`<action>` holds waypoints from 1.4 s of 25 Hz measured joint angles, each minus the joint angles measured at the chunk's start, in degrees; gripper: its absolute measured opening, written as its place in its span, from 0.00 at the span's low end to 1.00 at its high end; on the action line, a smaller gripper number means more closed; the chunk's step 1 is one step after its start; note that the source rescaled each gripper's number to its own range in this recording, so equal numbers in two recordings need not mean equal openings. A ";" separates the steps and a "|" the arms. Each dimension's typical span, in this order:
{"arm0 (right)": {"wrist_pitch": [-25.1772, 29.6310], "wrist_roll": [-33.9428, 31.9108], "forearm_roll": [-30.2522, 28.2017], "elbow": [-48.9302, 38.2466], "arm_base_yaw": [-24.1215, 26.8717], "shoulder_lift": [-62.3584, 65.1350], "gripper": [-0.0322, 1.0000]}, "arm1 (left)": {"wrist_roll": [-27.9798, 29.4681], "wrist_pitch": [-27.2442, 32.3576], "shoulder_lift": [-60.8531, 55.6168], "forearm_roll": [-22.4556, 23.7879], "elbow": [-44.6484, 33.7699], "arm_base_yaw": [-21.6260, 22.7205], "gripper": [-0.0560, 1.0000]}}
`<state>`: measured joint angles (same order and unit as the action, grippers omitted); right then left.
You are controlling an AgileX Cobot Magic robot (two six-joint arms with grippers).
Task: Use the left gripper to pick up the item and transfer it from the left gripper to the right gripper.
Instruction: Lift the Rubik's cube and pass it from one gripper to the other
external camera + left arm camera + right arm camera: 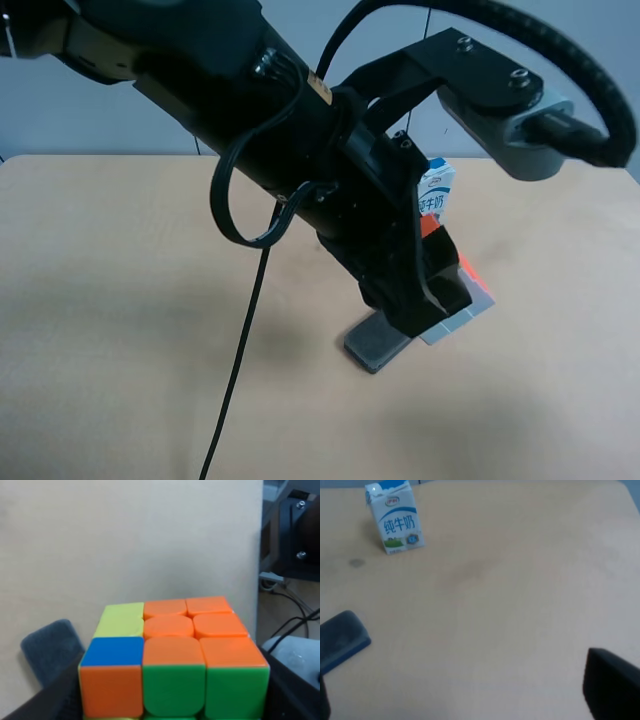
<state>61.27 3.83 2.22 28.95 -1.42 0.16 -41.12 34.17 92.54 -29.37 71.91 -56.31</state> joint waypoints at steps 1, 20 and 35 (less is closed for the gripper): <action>0.00 0.00 0.00 0.00 0.00 0.00 1.00 | -0.39 0.60 -0.25 0.00 0.00 0.00 0.06; 0.28 -10.92 10.08 6.05 0.00 -10.41 1.00 | -1.32 2.47 -4.21 0.94 -0.09 0.00 0.06; 4.63 3.52 41.25 19.31 0.00 -48.66 1.00 | -1.32 2.78 -4.21 4.28 -0.09 0.00 0.06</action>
<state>65.90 7.35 43.47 48.26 -1.42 -48.50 -42.44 36.95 88.34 -25.09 71.82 -56.31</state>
